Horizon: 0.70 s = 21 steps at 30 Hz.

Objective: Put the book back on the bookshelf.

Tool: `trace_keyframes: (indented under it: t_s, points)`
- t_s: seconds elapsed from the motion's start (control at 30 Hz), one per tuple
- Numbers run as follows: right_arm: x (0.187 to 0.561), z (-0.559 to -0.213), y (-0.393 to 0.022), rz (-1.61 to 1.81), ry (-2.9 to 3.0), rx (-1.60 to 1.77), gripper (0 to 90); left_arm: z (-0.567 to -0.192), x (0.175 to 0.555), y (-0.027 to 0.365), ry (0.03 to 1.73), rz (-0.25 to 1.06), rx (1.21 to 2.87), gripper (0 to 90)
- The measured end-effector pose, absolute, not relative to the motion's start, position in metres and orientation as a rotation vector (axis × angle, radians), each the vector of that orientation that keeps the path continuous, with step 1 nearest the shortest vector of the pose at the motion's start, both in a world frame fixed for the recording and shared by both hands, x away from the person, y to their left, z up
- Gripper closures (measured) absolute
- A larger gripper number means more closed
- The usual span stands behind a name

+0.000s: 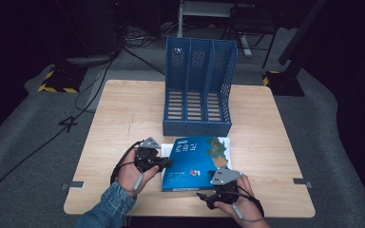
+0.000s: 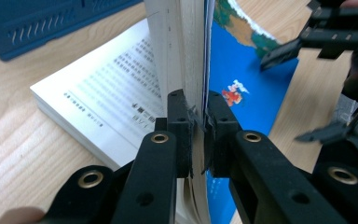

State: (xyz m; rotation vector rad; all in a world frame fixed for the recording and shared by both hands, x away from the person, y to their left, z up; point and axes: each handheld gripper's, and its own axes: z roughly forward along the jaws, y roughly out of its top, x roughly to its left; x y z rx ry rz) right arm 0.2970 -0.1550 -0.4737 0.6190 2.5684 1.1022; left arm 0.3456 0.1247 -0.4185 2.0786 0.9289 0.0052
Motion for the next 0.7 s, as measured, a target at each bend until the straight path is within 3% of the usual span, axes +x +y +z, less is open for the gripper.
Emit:
trace_keyframes:
  t_s: [0.43, 0.57, 0.7]
  points:
    - [0.291, -0.479, -0.118, 0.978, 2.400, 0.421, 14.2, -0.402, 0.348, 0.117, 0.940, 0.001, 2.045, 83.0]
    - [0.294, -0.485, -0.114, 0.976, 2.344, 0.429, 3.3, -0.401, 0.351, 0.116, 0.936, -0.027, 2.033, 83.0]
    - [0.298, -0.493, -0.111, 0.942, 2.308, 0.382, 0.3, -0.403, 0.353, 0.115, 0.945, -0.029, 2.038, 83.0]
